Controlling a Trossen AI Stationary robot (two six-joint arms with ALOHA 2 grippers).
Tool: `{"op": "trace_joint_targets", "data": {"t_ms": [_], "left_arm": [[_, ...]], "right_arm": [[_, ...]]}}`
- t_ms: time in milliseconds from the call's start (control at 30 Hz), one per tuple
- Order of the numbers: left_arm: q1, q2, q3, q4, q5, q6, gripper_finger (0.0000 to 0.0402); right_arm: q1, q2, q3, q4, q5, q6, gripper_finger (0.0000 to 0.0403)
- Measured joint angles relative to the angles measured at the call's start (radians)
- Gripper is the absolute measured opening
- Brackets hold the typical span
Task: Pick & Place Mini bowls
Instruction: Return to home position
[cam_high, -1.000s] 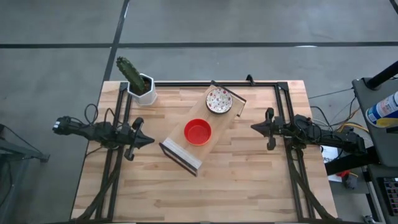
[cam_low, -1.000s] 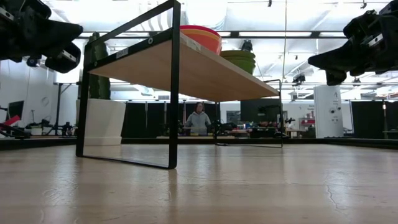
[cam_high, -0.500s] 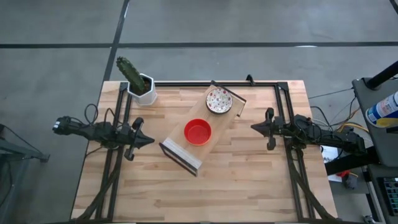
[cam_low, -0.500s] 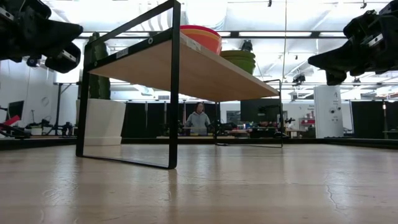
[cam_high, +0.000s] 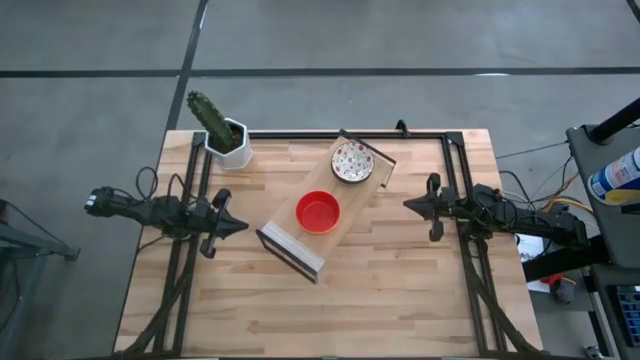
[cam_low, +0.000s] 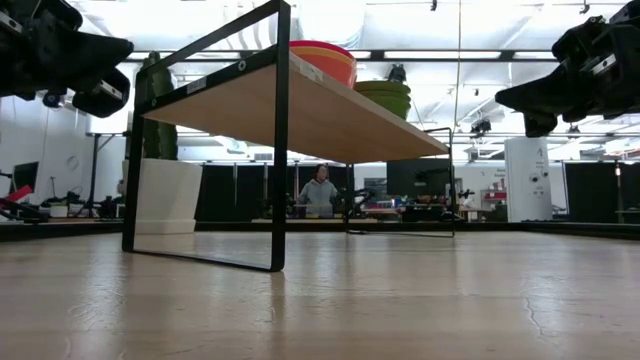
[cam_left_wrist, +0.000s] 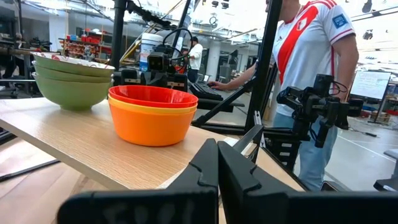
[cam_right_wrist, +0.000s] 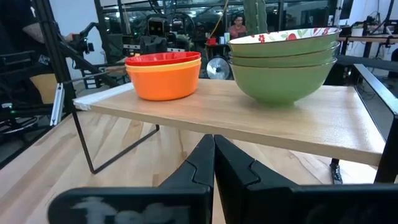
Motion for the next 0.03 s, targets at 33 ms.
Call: {"op": "trace_joint_targets", "data": {"t_ms": [33], "left_arm": [[0.000,0.000,0.000,0.000,0.000,0.000,0.0000]], "right_arm": [[0.000,0.000,0.000,0.000,0.000,0.001,0.0008]]}}
